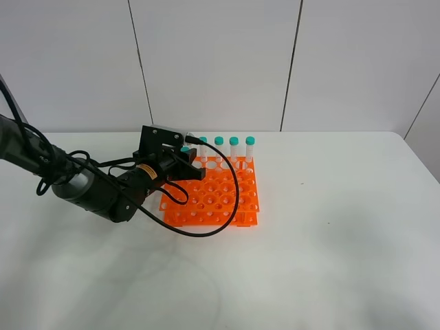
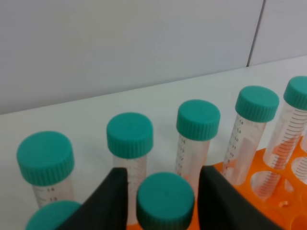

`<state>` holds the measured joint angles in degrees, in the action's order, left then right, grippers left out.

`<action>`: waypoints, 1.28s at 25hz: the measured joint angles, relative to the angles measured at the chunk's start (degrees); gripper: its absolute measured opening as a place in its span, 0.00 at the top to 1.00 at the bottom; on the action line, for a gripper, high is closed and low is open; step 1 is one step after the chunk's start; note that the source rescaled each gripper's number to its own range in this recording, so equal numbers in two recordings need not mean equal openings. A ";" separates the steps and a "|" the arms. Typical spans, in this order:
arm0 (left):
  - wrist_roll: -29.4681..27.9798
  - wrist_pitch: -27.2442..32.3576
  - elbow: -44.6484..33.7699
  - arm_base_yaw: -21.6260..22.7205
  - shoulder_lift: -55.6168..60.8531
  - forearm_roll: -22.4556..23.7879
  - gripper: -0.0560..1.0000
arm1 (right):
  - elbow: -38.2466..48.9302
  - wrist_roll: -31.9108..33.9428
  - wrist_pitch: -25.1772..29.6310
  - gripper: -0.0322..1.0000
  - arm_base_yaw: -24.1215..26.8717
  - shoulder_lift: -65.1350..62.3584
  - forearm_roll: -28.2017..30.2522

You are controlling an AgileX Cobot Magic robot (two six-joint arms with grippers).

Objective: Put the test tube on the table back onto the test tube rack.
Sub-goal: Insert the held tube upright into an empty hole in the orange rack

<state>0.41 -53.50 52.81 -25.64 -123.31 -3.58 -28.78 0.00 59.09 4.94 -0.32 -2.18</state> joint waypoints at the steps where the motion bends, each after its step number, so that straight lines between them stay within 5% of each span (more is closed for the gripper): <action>1: 0.00 0.00 0.00 0.00 0.00 0.00 0.77 | 0.00 0.00 0.00 0.44 0.00 0.00 0.00; 32: 0.48 -0.08 0.00 0.00 1.21 0.00 0.77 | 0.00 0.00 0.00 0.44 0.00 0.00 0.00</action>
<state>0.90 -53.58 52.81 -25.64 -122.10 -3.58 -28.78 0.00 59.09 4.94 -0.32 -2.18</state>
